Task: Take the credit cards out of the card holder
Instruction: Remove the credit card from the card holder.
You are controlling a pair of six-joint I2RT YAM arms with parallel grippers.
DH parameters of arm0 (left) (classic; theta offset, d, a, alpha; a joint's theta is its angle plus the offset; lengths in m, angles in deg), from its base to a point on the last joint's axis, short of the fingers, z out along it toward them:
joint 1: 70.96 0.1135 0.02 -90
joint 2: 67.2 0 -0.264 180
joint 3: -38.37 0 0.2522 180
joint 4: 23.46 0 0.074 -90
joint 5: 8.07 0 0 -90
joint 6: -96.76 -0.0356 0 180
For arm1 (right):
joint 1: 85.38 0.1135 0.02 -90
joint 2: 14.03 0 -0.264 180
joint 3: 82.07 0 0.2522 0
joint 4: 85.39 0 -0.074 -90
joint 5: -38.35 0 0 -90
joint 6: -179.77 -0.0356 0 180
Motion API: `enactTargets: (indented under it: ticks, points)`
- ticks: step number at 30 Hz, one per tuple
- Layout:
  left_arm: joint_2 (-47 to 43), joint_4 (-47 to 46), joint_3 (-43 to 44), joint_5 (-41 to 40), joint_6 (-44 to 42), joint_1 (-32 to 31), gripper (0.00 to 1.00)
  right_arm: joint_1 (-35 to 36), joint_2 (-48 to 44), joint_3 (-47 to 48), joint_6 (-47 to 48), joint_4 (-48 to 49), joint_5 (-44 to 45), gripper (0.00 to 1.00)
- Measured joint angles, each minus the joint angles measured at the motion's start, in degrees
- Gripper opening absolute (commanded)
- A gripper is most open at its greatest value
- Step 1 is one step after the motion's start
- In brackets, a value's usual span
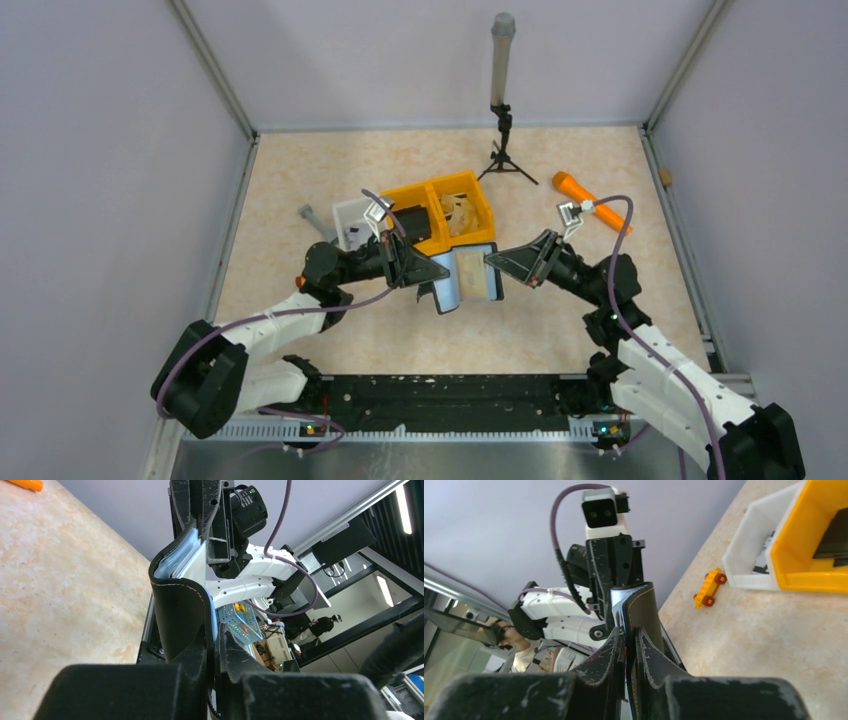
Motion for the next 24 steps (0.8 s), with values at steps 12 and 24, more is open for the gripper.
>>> enactTargets:
  ticks: [12,24]
  points:
    - [0.15,-1.75,0.42,-0.07,0.2,-0.13,0.0,0.72,1.7,-1.46,-5.81,9.33,-1.14,0.0]
    - [1.03,-4.37,0.42,0.61,1.42,-0.17,0.0,2.19,1.9,-1.29,-6.12,9.51,-0.57,0.0]
